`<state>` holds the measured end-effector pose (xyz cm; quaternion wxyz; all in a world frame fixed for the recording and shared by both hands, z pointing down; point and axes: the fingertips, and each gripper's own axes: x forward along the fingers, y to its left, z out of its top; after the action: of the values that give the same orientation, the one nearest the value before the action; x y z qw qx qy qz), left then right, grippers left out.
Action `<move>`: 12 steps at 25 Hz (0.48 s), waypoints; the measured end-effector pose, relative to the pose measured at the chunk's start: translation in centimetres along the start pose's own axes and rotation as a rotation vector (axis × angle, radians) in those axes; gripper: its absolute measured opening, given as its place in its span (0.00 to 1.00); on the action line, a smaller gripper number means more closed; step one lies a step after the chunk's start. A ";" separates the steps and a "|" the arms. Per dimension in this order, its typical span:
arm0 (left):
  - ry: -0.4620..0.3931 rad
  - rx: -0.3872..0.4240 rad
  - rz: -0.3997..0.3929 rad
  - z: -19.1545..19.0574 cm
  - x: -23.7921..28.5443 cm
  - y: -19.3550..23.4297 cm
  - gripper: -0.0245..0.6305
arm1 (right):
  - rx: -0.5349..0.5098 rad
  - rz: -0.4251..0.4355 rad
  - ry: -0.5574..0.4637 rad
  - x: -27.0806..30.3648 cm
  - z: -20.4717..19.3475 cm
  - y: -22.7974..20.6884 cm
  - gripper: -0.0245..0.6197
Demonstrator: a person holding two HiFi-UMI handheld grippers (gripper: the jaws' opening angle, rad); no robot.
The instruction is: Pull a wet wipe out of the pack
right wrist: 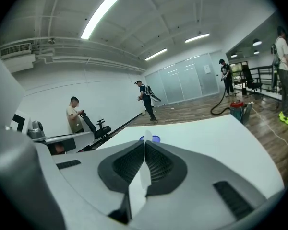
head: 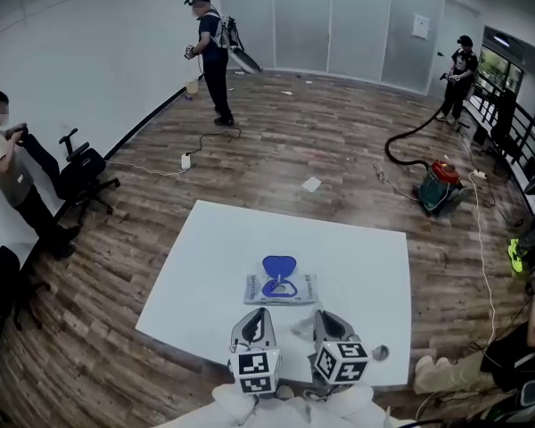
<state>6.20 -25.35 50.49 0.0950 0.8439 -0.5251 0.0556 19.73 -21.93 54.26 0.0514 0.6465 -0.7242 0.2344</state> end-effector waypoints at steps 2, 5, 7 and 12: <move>0.005 -0.008 -0.006 -0.2 0.1 0.0 0.03 | 0.000 -0.003 -0.003 -0.1 -0.1 0.0 0.06; -0.005 0.000 -0.009 0.1 0.2 0.0 0.03 | -0.010 -0.003 -0.007 0.0 -0.1 0.2 0.06; -0.011 0.001 -0.009 0.3 0.3 0.1 0.03 | -0.032 0.004 -0.002 0.1 0.0 0.5 0.06; -0.004 0.006 -0.010 0.5 0.4 0.2 0.03 | -0.054 0.022 0.010 0.4 0.2 1.4 0.06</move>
<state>6.18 -25.95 50.13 0.0917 0.8468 -0.5210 0.0552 18.34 -22.29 53.79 0.0702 0.6358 -0.7369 0.2185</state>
